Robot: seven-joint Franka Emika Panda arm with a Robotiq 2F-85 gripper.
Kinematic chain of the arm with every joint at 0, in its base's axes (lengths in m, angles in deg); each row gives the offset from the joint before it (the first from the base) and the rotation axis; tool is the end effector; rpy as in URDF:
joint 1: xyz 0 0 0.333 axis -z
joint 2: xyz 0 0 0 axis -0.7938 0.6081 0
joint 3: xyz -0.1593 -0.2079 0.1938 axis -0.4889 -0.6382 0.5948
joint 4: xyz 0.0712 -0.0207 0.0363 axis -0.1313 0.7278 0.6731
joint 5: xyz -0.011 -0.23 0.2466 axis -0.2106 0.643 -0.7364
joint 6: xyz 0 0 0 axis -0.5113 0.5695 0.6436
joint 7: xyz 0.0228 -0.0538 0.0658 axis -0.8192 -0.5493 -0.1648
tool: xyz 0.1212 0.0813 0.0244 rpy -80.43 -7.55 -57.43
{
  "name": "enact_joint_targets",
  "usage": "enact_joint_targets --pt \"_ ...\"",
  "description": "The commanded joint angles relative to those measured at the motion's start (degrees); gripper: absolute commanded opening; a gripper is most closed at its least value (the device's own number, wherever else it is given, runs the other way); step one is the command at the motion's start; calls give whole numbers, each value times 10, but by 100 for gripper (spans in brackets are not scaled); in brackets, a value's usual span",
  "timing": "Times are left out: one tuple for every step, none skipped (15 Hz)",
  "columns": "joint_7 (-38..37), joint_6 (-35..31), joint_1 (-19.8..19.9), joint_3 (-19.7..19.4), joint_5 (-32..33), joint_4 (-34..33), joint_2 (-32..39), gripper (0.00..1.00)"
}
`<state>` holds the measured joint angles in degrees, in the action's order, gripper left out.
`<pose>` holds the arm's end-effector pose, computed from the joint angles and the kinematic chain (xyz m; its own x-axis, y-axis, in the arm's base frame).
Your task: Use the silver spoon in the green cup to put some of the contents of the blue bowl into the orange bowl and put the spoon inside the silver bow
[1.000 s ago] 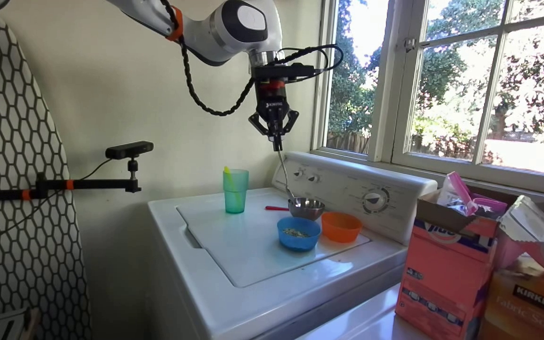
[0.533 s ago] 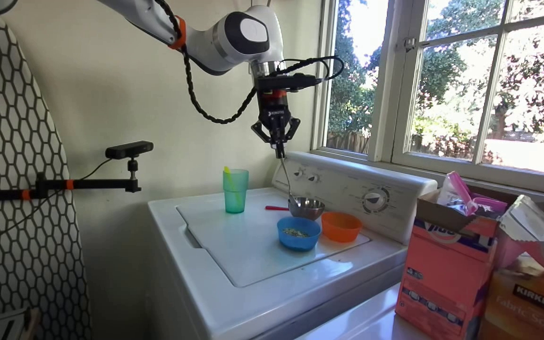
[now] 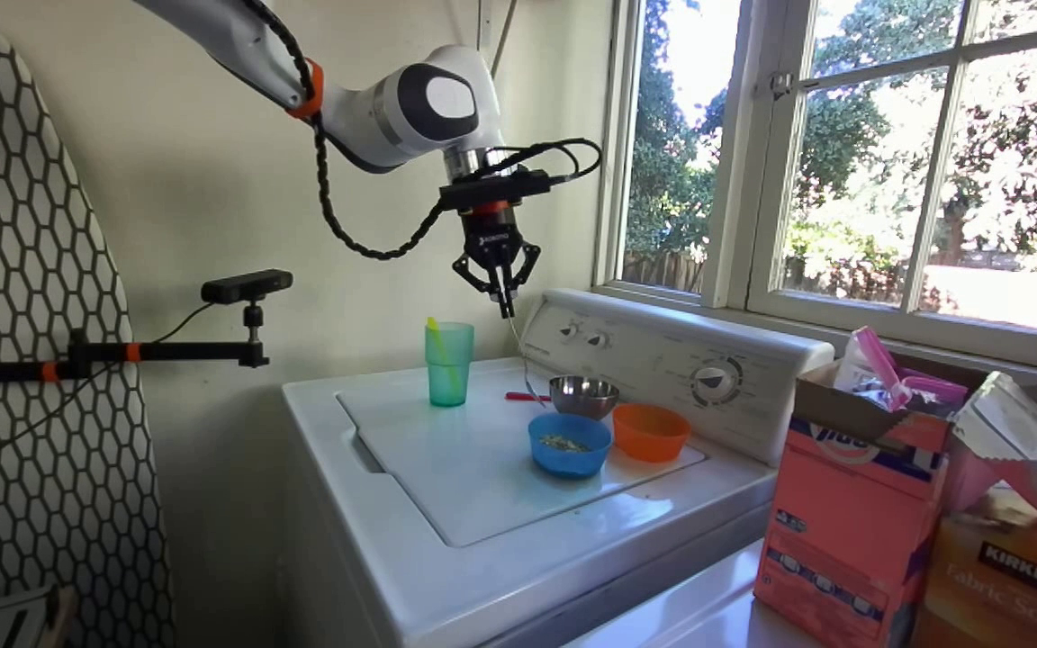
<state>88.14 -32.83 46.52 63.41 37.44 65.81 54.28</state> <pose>0.5303 0.0976 0.5066 0.4325 0.9008 -0.0381 0.8695 -0.4054 0.2822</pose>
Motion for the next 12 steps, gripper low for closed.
enact_joint_targets --pt "-156 -83 -10 8 49 123 -63 1" --pt "-199 -96 -12 11 67 141 -71 1" --pt "-243 -105 -13 14 92 157 -80 1" --pt "-280 -111 -13 18 119 169 -89 1" --pt "-306 -114 -13 22 141 178 -96 1" --pt "-337 -112 -13 27 165 182 -103 1" --pt "-356 -110 -14 32 179 188 -113 1" --pt "-337 -100 -21 37 171 191 -124 1" --pt "-322 -95 -27 43 173 193 -130 1" --pt "-310 -94 -33 49 175 195 -134 1" --pt "-305 -95 -37 53 177 198 -141 1" --pt "-316 -93 -38 57 182 200 -148 1"
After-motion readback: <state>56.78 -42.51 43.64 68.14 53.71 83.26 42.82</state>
